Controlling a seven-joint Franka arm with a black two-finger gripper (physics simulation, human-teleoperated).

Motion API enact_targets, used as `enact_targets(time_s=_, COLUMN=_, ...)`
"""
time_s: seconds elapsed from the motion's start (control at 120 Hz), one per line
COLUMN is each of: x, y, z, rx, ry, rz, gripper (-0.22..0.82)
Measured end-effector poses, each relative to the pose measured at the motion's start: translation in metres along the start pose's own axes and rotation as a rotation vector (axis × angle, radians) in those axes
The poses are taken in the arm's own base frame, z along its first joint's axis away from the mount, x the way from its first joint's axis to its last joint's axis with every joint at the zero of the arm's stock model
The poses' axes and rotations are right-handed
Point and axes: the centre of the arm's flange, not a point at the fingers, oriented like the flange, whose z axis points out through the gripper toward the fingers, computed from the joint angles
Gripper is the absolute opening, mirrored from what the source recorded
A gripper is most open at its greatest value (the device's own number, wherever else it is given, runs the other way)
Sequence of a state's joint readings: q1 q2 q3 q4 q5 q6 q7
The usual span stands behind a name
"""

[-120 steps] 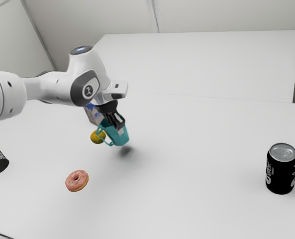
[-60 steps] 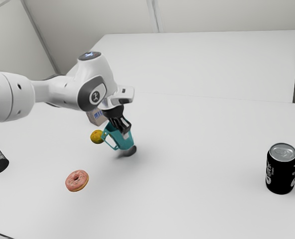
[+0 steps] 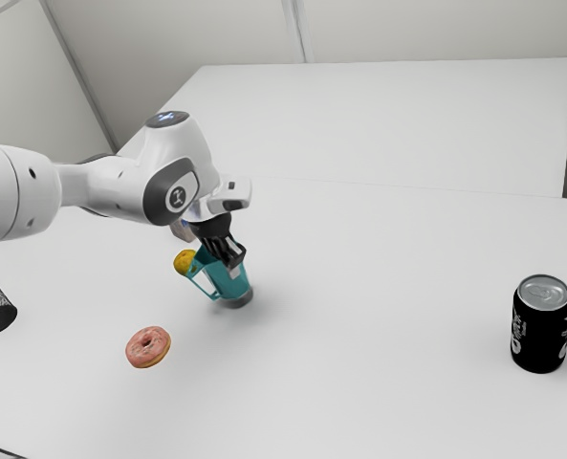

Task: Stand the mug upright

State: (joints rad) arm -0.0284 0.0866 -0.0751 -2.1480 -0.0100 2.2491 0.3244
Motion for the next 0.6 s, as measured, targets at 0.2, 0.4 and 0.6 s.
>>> enact_targets(time_s=0.2, x=0.0, y=0.002, z=0.0, rx=-0.005, ry=0.0, rz=0.0, gripper=0.07)
enact_targets(time_s=0.4, x=0.002, y=0.004, z=-0.004, rx=-0.003, ry=0.008, rz=0.002, gripper=0.27)
enact_targets(time_s=0.6, x=0.001, y=0.006, z=-0.019, rx=0.005, ry=0.032, rz=0.001, gripper=0.45)
